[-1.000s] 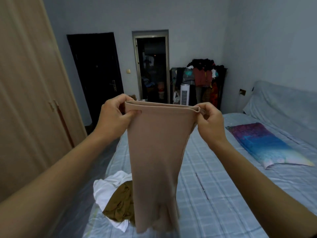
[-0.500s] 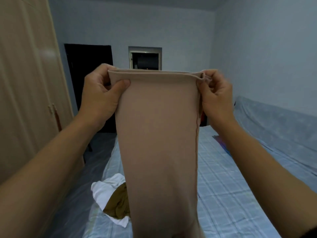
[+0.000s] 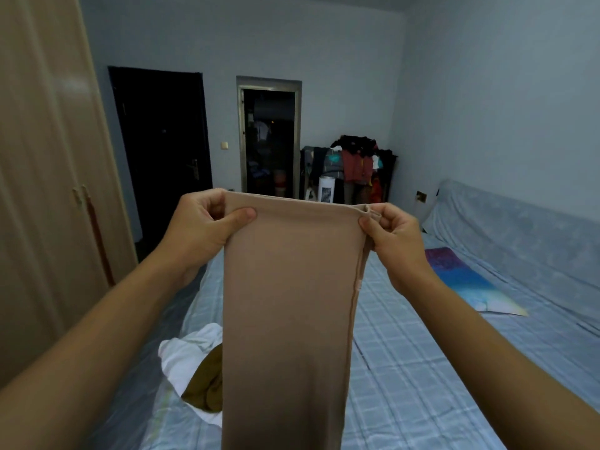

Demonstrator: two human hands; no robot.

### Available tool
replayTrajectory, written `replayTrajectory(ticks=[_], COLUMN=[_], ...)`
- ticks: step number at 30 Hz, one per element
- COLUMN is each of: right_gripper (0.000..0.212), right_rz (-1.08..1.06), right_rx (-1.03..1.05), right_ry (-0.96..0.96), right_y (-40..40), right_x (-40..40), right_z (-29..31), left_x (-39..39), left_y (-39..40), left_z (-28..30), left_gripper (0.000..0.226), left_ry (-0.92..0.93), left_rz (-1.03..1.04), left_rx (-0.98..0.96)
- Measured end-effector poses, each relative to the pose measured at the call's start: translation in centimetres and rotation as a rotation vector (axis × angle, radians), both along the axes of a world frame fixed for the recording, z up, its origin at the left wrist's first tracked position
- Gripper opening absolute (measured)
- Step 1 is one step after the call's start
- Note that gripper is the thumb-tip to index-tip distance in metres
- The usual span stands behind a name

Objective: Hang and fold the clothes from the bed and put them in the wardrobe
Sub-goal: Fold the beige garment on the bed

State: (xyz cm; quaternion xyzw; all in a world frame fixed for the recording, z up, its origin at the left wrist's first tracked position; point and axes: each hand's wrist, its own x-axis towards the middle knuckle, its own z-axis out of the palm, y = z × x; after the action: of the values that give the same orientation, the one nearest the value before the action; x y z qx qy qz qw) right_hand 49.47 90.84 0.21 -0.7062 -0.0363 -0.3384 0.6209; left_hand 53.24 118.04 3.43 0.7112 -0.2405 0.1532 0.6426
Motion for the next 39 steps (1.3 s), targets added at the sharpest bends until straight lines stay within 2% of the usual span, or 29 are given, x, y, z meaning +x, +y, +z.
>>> replayTrajectory(ticks=[7,15,17,21,25,29,34,39], right_gripper=[0.012,0.014,0.012,0.005,0.005,0.003,0.016,0.022], right_rz=[0.017,0.002,0.019,0.039,0.078,0.072,0.063,0.063], right_rx=[0.007,0.026,-0.016,-0.045,-0.066,-0.141,-0.175,-0.19], right_ry=[0.114,0.191,0.15,-0.038,-0.159,-0.145,0.015,0.213], right_y=[-6.0,-16.7,-19.2,-21.8,-23.5,-23.8,-22.2,-18.9], right_x=[10.0,31.5,36.1,40.5,41.9,40.7,37.2,30.7], right_z=[-1.5,-1.6,-0.4,3.4,4.7,2.8,-4.4,-14.8], left_x=[9.7,31.5,35.9,40.3,41.9,41.4,39.1,33.3], left_y=[-6.1,-18.6,-20.9,-22.9,-23.8,-23.3,-20.6,-16.8], left_z=[-2.3,-2.6,-1.9,0.9,2.4,-0.2,-8.2,-18.5], left_gripper=[0.014,0.003,0.005,0.001,0.013,0.012,0.013,0.02], left_ry=[0.092,0.196,0.177,0.031,-0.095,-0.158,-0.124,-0.061], left_rz=[0.008,0.173,0.231,0.26,0.205,0.182,0.123,0.057], left_rx=[0.028,0.056,0.061,0.06,0.08,0.183,0.354,0.452])
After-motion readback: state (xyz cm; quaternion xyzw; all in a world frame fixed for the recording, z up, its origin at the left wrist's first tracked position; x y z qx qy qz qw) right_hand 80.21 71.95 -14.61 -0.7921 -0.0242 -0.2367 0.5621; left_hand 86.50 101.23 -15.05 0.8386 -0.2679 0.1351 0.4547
